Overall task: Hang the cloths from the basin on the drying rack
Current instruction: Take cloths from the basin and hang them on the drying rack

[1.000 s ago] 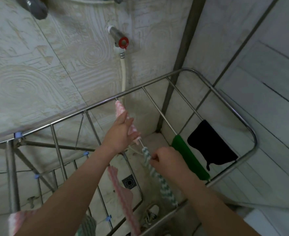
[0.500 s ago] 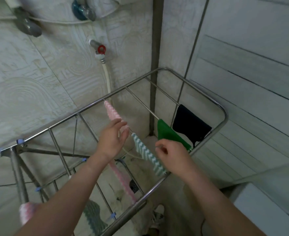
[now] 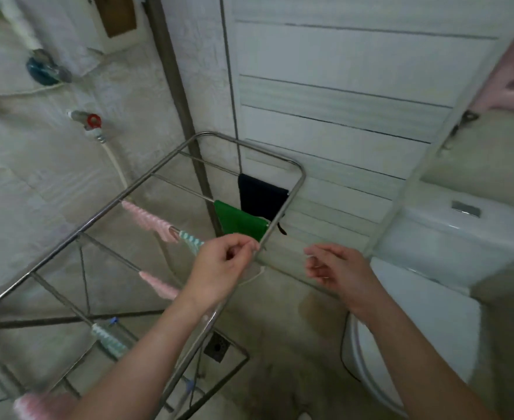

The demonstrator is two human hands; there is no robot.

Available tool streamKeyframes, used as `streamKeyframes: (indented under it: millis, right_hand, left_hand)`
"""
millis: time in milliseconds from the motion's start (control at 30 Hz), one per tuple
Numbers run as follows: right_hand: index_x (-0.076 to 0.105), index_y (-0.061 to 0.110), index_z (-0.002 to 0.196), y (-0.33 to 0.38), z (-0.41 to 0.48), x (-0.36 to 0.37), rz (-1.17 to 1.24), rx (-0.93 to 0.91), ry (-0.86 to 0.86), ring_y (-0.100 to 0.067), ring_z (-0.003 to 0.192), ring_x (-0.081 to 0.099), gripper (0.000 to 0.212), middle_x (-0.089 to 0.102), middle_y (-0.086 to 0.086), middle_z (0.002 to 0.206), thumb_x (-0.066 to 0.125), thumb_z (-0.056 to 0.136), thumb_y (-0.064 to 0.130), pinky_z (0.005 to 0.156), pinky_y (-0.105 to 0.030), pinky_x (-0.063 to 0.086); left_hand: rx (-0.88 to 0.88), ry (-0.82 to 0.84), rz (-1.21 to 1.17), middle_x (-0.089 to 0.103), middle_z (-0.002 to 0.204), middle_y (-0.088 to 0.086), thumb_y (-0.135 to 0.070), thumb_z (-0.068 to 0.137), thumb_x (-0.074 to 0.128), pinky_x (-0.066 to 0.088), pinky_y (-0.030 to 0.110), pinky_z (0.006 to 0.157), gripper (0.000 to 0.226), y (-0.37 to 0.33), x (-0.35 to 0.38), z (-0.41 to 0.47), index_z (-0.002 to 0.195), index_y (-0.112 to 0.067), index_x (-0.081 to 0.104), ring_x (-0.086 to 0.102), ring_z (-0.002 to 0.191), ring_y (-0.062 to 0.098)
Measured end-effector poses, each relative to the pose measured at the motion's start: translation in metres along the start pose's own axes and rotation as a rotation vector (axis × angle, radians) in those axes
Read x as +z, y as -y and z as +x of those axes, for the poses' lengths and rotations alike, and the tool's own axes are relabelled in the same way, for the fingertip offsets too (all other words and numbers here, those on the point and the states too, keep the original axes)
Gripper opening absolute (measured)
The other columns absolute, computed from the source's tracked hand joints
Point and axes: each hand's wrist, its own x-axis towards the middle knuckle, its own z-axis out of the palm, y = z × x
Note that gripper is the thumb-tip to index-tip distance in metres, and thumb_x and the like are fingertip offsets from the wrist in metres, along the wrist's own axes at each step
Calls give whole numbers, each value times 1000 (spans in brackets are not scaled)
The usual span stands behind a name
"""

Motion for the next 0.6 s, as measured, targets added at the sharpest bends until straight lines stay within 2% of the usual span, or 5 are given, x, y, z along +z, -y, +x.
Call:
streamKeyframes:
  millis: [167, 367, 467, 533, 600]
  right_hand:
    - [71, 5, 94, -22, -59, -44, 14, 29, -223, -19, 70, 61, 17, 69, -9, 76, 57, 94, 15, 61, -23, 46]
    - [70, 12, 94, -71, -146, -91, -56, 91, -545, -14, 73, 63, 14, 71, -7, 87, 56, 94, 11, 60, -21, 47]
    - [68, 12, 90, -108, -187, -110, -39, 138, -664, -9, 58, 56, 12, 65, -3, 73, 59, 90, 4, 48, -18, 41]
    - [67, 9, 93, -133, -219, -121, 18, 177, -749, -7, 47, 48, 11, 58, -2, 63, 59, 90, 1, 44, -17, 37]
    - [66, 9, 98, -154, -252, -132, 49, 221, -830, -12, 56, 53, 12, 62, -5, 69, 59, 90, 3, 51, -23, 41]
  left_hand:
    - [96, 302, -1, 51, 52, -11, -16, 93, 56, 36, 18, 52, 17, -21, 48, -21, 87, -10, 72, 45, 49, 2]
    - [262, 656, 203, 71, 97, -10, -9, 91, 54, 46, 13, 80, 26, -22, 119, -65, 102, -26, 71, 61, 87, 0]
    - [395, 791, 280, 68, 108, -8, -6, 89, 51, 36, 5, 78, 32, -23, 153, -95, 108, -24, 70, 55, 85, -1]
    - [449, 894, 312, 64, 115, -7, -9, 91, 50, 37, 10, 83, 32, -28, 176, -118, 115, -23, 66, 53, 92, 1]
    - [503, 977, 326, 61, 123, -6, -11, 93, 48, 40, 18, 91, 33, -31, 202, -139, 120, -23, 63, 54, 107, 8]
